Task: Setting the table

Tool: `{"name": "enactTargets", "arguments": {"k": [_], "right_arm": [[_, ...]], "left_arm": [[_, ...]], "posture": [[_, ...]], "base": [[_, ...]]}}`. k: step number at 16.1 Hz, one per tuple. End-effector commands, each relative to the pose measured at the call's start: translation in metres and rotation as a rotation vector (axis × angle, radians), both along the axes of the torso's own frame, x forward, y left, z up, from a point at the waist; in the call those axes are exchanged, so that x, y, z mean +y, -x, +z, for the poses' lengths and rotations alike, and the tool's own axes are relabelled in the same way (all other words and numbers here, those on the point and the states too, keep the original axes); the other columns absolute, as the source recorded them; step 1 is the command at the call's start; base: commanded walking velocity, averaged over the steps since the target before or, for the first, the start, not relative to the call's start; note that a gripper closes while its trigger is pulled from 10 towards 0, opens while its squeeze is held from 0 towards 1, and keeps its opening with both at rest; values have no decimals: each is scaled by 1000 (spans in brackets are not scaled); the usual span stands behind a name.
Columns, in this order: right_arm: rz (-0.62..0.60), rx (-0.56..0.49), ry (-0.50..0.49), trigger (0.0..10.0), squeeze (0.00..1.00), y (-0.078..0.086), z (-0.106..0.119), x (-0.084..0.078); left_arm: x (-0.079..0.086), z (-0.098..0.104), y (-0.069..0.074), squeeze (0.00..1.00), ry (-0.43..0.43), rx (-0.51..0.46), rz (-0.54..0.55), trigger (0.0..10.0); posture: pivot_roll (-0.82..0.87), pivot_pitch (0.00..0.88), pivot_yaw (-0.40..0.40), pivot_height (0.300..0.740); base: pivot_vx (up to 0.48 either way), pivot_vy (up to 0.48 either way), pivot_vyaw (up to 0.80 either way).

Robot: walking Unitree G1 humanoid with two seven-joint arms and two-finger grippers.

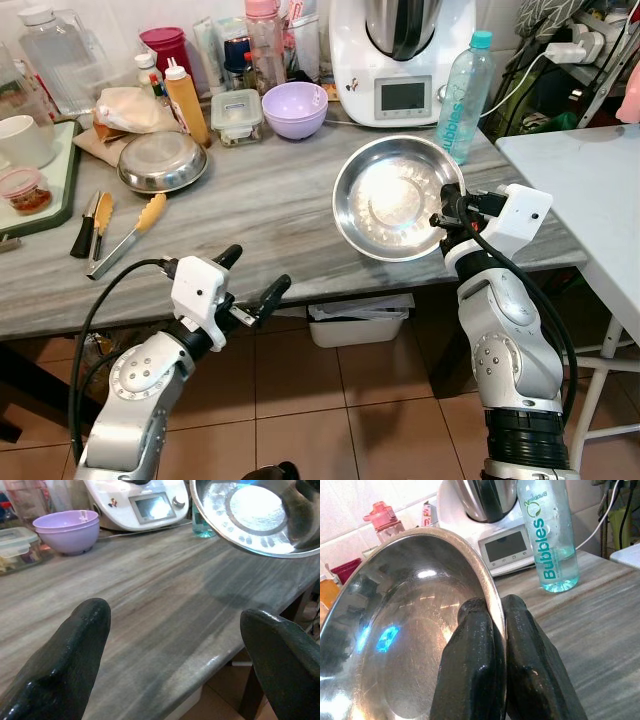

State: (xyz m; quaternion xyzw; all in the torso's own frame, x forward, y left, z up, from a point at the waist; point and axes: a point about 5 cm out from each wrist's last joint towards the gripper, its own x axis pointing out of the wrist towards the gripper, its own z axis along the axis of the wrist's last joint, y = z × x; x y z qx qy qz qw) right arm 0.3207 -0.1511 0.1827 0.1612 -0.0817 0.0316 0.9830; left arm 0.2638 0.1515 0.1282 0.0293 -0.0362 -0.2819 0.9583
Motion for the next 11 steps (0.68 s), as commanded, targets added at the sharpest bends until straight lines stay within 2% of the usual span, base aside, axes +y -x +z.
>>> {"name": "enactTargets", "arguments": {"k": [1,4,8,11], "right_arm": [[9,-10,9,10000,0,-1,2,2],[11,-2,1,10000,0,-1,0,2],[-3,55,-106,10000,0,-8,-7,-5],[-3,156,-221,10000,0,-18,-22,-7]], "left_arm": [[-1,2,2,0,-16,-7,4,10000],[-1,2,1,0,-9,-9,14,10000],[-3,1,3,0,-32,1,-39,10000],[-4,5,4,0,-61,-7,-97,10000]], "posture": [[-16,109,65,740],[-18,102,67,740],[-18,109,74,740],[-13,116,84,740]], "base": [[0,0,0],[0,0,0],[0,0,0],[0,0,0]]}}
